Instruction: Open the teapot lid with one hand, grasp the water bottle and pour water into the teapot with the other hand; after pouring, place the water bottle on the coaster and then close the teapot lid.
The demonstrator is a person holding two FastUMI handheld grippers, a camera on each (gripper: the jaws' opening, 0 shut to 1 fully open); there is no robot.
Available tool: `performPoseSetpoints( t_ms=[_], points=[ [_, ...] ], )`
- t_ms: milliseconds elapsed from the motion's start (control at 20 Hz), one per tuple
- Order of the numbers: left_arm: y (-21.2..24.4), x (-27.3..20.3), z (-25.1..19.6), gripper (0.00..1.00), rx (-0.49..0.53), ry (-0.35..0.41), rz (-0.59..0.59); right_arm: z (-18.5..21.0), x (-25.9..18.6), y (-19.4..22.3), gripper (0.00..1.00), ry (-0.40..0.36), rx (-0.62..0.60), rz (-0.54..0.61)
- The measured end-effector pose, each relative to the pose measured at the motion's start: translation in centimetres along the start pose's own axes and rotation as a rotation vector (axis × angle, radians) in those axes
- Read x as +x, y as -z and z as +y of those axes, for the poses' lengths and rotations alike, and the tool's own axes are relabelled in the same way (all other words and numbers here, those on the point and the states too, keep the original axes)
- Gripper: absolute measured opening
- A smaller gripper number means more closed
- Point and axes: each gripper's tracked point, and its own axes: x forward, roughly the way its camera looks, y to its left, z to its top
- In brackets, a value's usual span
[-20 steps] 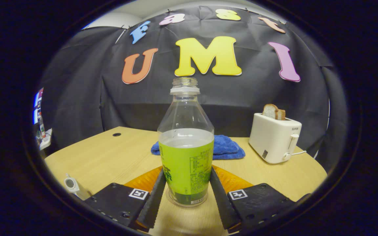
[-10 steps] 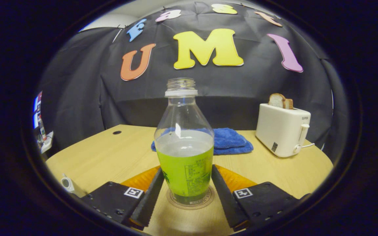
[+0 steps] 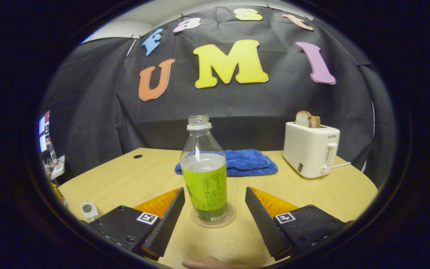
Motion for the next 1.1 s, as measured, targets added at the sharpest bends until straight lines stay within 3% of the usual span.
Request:
performPoseSetpoints(
  t_ms=[400,600,800,950,1100],
  points=[
    [-0.7,1.9,-0.3,0.06,-0.089,0.018,-0.01,-4.6,-9.8,1.9,0.94,0.084,-0.044,-0.064],
    [-1.0,3.7,-0.3,0.06,-0.133,0.019,-0.012,-5.0,-13.5,2.8,0.96,0.082,-0.088,-0.09],
    [-0.8,5.3,0.2,0.06,-0.157,0.006,-0.002,-5.9,-15.5,2.5,0.96,0.095,-0.123,-0.132],
    [-0.3,6.4,0.3,0.06,-0.162,-0.002,0.001,-6.6,-16.1,2.6,0.92,0.101,-0.105,-0.141],
    [0.5,7.2,-0.1,0.06,-0.163,0.003,0.003,-7.2,-16.8,2.6,0.95,0.085,-0.08,-0.146]
  ],
)
